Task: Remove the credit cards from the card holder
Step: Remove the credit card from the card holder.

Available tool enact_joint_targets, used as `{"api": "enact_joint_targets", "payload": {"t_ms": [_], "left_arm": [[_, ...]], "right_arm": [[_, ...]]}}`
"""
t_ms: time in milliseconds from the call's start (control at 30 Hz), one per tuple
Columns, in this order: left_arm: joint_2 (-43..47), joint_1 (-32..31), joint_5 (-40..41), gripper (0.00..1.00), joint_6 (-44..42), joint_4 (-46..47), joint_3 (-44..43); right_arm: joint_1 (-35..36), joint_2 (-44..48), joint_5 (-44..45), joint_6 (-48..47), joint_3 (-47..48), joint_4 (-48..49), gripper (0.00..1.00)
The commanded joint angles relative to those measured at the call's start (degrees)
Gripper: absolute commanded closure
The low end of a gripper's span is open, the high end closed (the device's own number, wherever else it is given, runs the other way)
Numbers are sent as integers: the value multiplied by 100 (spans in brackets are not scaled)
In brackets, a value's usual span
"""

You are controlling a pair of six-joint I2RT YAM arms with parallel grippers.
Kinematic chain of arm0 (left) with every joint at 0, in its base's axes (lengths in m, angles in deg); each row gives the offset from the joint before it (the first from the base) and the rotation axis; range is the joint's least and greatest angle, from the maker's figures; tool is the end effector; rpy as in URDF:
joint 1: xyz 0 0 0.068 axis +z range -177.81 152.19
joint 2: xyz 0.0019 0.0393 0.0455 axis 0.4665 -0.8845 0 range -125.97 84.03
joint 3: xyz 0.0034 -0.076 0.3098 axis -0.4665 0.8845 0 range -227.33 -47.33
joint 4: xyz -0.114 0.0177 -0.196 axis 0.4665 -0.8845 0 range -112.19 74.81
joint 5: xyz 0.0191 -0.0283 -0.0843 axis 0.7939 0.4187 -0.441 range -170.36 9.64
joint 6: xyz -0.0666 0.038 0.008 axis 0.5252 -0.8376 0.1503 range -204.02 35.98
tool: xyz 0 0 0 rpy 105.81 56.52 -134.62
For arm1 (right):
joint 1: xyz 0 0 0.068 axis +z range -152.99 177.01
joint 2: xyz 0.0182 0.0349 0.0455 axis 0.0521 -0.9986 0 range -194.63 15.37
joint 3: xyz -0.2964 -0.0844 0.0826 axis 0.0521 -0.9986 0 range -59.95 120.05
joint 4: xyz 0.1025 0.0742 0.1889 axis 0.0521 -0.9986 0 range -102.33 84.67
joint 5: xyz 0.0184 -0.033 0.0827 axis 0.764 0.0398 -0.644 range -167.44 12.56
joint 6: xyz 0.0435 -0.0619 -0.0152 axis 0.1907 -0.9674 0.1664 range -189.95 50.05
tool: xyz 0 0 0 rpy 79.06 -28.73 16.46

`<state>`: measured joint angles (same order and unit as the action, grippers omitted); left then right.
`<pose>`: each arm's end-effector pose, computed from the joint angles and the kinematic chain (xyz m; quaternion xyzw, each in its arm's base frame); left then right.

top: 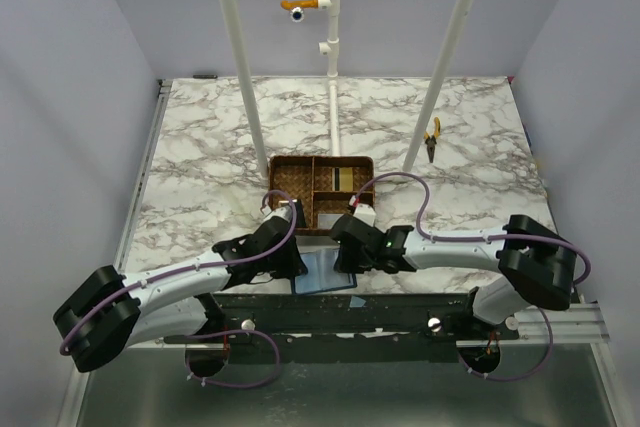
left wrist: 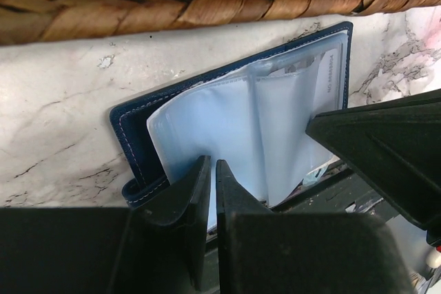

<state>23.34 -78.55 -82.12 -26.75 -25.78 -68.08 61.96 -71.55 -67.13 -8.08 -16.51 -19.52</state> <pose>0.0962 -0.1209 0.1896 -0.0484 0.9399 -0.2817 0.1868 0.1250 0.2393 0.2077 -0.0007 0.9569 0.2093 0.2013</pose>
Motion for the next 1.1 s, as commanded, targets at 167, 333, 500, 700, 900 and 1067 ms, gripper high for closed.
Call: {"api": "enact_joint_targets", "payload": {"t_ms": [167,333,500,700,900,1067], "left_arm": [[183,-15,67,90,-120,-229,-9],[332,-15,95,89,-145,-361,-60],[542,-15,130,90,-245,-695,-216],[806,-6,351,90,-305,-1205,-265],[758,-6,239,93,-270,-1037,-32],[585,-6,183,94,-265,-846,19]], "right_arm": [[54,-294,-467,-240,214,425,99],[56,-321,-583,-349,345,578,99],[62,-537,-731,-450,548,668,99],[60,-356,-337,-303,549,314,99],[58,161,77,-182,389,-253,99],[56,429,308,-26,142,-628,99]]}}
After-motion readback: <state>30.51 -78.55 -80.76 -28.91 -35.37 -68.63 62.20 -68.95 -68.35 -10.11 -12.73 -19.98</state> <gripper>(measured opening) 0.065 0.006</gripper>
